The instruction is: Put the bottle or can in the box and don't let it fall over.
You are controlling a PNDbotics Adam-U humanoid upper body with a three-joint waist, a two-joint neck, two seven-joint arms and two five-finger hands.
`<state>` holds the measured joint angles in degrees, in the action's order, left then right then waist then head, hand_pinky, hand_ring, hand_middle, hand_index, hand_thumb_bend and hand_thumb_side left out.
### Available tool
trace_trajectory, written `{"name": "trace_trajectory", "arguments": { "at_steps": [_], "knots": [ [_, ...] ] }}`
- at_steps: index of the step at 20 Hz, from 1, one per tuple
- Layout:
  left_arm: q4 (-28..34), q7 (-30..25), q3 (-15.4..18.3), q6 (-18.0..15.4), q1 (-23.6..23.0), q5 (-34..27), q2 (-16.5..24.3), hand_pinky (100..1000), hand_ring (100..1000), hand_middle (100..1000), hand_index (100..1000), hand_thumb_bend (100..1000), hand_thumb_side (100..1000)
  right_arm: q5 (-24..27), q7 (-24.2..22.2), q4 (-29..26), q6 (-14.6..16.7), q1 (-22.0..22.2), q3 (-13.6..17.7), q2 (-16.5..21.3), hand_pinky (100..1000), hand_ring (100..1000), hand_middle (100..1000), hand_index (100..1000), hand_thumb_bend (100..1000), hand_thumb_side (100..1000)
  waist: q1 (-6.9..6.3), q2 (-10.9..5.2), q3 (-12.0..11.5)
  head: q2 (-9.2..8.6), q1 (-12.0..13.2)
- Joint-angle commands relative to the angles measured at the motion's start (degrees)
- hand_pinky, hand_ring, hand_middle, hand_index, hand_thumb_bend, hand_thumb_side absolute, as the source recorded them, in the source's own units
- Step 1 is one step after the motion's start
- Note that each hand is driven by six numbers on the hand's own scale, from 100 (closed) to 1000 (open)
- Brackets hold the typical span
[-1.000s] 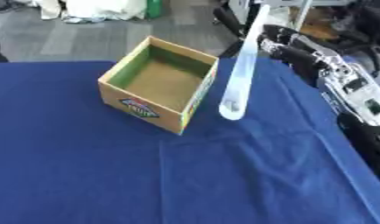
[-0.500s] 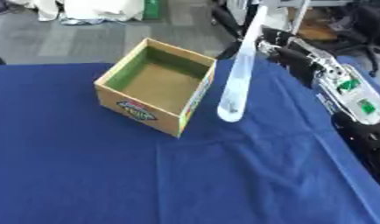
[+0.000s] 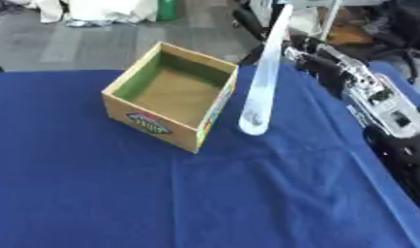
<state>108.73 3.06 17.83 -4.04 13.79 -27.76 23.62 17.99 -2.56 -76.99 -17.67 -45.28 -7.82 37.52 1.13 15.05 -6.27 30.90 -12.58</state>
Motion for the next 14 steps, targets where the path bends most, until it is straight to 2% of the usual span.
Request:
{"name": "trace_trajectory", "arguments": {
  "at_steps": [1, 14],
  "knots": [
    [0.51, -0.28, 0.0, -0.1, 0.78, -0.05, 0.82, 917, 1000, 1000, 780, 429, 628, 0.34, 0.18, 0.08, -0.03, -1.67, 0.51, 1.02, 1000, 1000, 1000, 1000, 100, 490, -0.26, -0.7, -0.11, -1.03, -0.4],
    [0.5, -0.53, -0.16, -0.02, 1.1, -0.12, 0.64, 918, 1000, 1000, 780, 427, 630, -0.19, 0.59, 1.9, 0.33, -2.54, 0.4, 0.36, 1000, 1000, 1000, 1000, 100, 499, -0.35, -0.35, -0.4, -1.09, -0.78]
  ]
}}
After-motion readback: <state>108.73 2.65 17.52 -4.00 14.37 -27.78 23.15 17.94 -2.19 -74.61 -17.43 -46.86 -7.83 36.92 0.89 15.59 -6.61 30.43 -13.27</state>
